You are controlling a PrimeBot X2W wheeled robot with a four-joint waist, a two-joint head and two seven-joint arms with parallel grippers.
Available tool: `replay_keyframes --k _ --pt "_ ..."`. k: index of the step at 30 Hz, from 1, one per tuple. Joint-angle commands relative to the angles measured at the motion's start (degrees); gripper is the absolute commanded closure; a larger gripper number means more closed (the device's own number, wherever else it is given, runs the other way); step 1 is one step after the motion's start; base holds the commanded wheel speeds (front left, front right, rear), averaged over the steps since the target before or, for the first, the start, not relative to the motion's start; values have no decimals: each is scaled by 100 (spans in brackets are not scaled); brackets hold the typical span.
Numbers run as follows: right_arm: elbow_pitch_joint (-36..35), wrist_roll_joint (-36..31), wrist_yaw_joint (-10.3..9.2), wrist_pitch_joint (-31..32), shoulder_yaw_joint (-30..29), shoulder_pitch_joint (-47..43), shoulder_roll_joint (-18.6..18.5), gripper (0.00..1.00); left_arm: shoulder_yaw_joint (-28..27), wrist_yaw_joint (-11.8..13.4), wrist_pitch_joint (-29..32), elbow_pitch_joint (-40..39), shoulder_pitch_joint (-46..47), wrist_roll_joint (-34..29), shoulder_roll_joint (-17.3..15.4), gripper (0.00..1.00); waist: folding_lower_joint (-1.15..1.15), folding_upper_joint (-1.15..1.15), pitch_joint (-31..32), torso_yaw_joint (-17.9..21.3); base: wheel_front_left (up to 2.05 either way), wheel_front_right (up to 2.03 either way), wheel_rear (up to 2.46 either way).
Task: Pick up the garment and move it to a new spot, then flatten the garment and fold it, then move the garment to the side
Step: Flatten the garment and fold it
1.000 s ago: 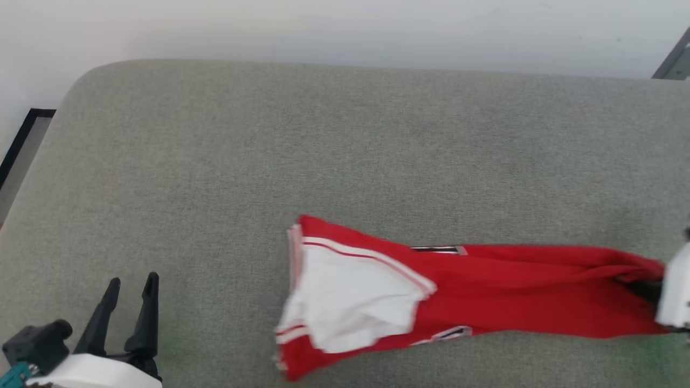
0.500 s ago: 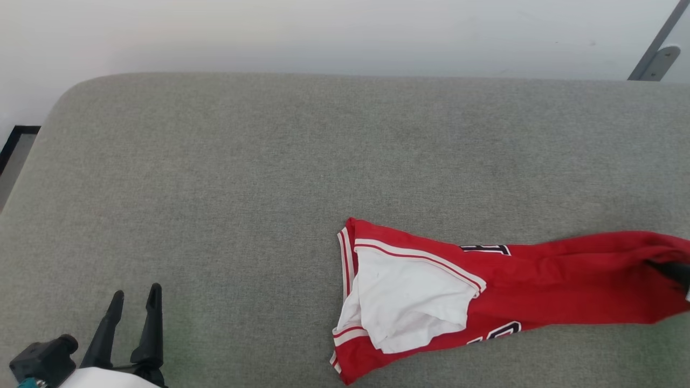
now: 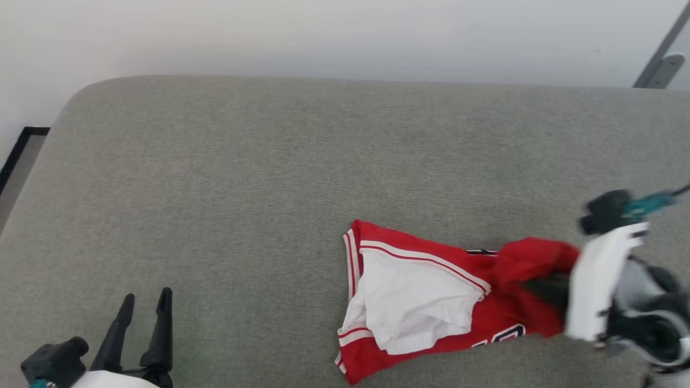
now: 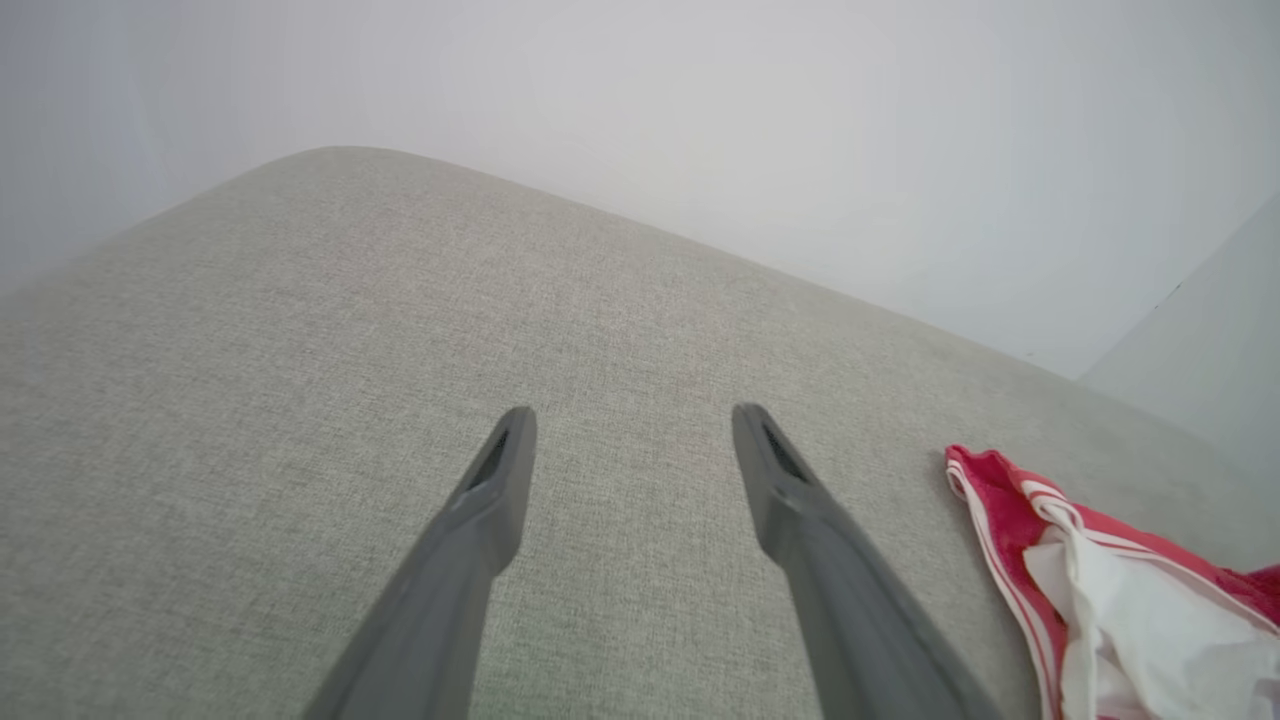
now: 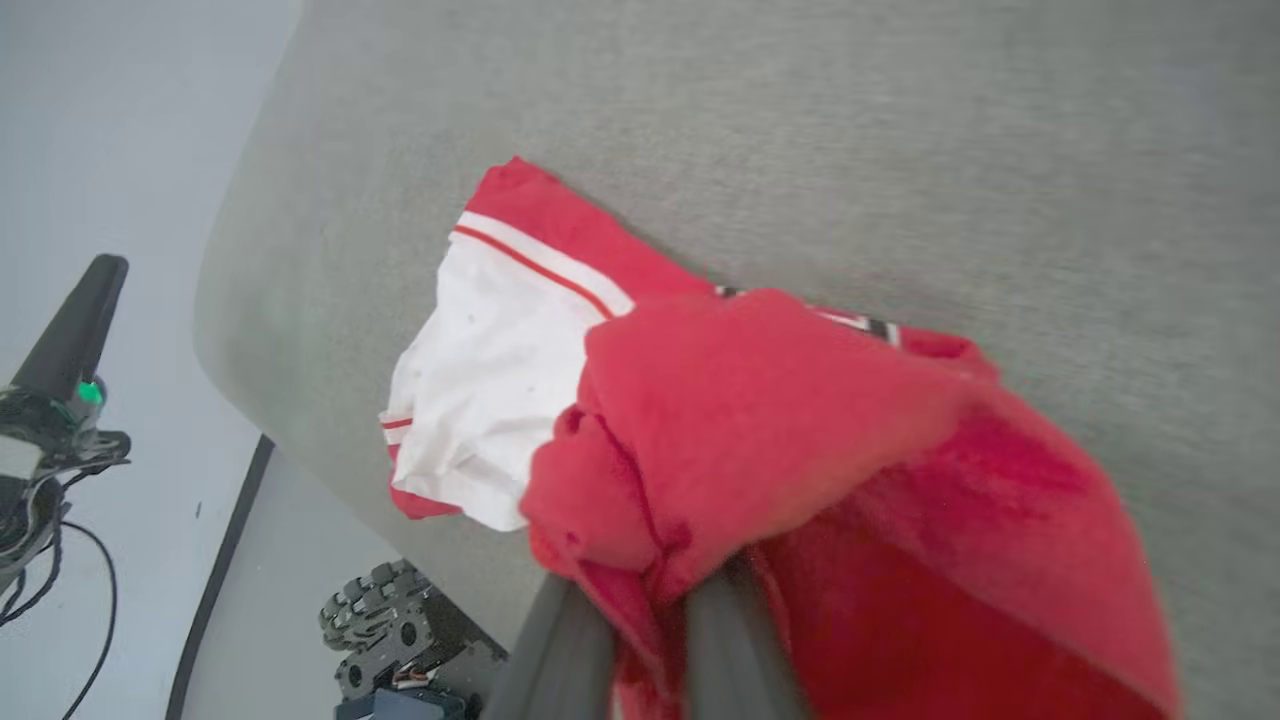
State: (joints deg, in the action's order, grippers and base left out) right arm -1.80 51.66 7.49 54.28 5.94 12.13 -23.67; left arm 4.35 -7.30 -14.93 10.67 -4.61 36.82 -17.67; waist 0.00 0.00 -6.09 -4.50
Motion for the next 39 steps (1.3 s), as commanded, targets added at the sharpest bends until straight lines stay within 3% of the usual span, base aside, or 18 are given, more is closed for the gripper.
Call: replay_keyframes --k 1,16,17,19,20,21,31,39 --pt "-64 -8 0 -32 221 77 146 100 58 -13 -35 11 72 71 -9 0 0 0 11 -93 0 0 0" --pt "866 -125 0 -650 1830 895 698 100 491 -14 -34 174 255 218 -2 0 0 0 70 -655 0 0 0" --pt "956 -139 0 -690 1917 953 712 92 510 -14 -34 185 266 231 -8 0 0 0 73 -676 0 0 0" --pt "1114 -159 0 -793 2043 1062 735 51 528 -14 -34 196 278 273 1 0 0 0 80 -711 0 0 0" --pt "1183 -151 0 -836 2087 1096 747 15 534 -14 -34 204 282 287 -4 0 0 0 84 -721 0 0 0" --pt "1238 -133 0 -867 2107 1120 752 0 540 -14 -34 213 279 301 -13 0 0 0 89 -725 0 0 0" --pt "541 275 0 -799 1888 1145 450 0 377 -14 -33 158 163 388 -2 0 0 0 92 -478 0 0 0" --pt "64 -125 0 -1262 1122 936 54 0 255 -14 -32 84 114 330 -52 0 0 0 135 -191 0 0 0"
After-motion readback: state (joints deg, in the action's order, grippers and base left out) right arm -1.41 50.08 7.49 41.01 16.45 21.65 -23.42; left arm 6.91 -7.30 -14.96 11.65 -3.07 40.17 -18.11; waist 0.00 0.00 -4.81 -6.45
